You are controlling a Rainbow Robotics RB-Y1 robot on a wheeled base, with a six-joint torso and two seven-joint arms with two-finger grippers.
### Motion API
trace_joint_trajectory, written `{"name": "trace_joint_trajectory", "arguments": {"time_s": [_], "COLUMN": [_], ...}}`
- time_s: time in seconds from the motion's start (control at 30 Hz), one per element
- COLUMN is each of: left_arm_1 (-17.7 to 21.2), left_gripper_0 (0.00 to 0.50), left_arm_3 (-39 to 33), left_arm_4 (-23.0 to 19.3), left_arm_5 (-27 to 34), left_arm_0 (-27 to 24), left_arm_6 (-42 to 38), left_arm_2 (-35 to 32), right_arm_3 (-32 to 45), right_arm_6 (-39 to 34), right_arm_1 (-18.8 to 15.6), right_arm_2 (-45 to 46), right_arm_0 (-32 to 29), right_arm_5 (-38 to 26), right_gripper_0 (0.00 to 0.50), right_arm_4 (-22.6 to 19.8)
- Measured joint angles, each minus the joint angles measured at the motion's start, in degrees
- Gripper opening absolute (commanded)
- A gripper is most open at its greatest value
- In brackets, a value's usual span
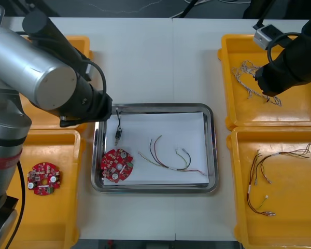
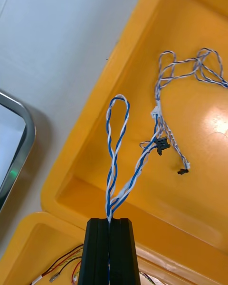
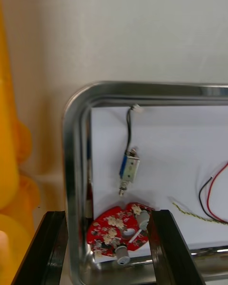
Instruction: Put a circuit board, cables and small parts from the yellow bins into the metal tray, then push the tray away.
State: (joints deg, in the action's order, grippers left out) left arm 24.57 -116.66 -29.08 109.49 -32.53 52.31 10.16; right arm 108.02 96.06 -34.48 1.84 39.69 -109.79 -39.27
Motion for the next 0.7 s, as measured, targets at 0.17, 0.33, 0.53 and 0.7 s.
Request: {"name": "trace_joint_trajectory", "arguments": {"time_s": [0.17, 0.33, 0.53, 0.7], "left_arm_1": [3.0, 5.5, 7.3, 8.8], "left_gripper_0": [0.500, 0.500, 0.500, 0.500], "left_arm_3": [0.2, 2.4, 6.2, 7.7], "left_arm_4": [-0.2, -0.4, -0.5, -0.4], "left_arm_5": [0.0, 0.1, 0.1, 0.1], "left_arm_0": [0.0, 0.0, 0.0, 0.0], "left_arm_6": [0.0, 0.0, 0.1, 0.1], "left_arm_2": [-3.9, -8.1, -13.6, -16.2], "right_arm_3": [2.1, 4.6, 7.1, 8.6], "right_arm_6": [-0.1, -0.9, -3.0, -3.0], "right_arm_1": [0.8, 1.5, 2.0, 2.3], "right_arm_2": [-3.0, -6.3, -10.8, -15.0], "right_arm_0": [0.0, 0.0, 0.0, 0.0], "right_arm_5": [0.0, 0.0, 1.6, 4.7], "right_gripper_0": [0.000, 0.000, 0.000, 0.000], "right_arm_4": [-0.5, -0.7, -1.1, -1.3]}}
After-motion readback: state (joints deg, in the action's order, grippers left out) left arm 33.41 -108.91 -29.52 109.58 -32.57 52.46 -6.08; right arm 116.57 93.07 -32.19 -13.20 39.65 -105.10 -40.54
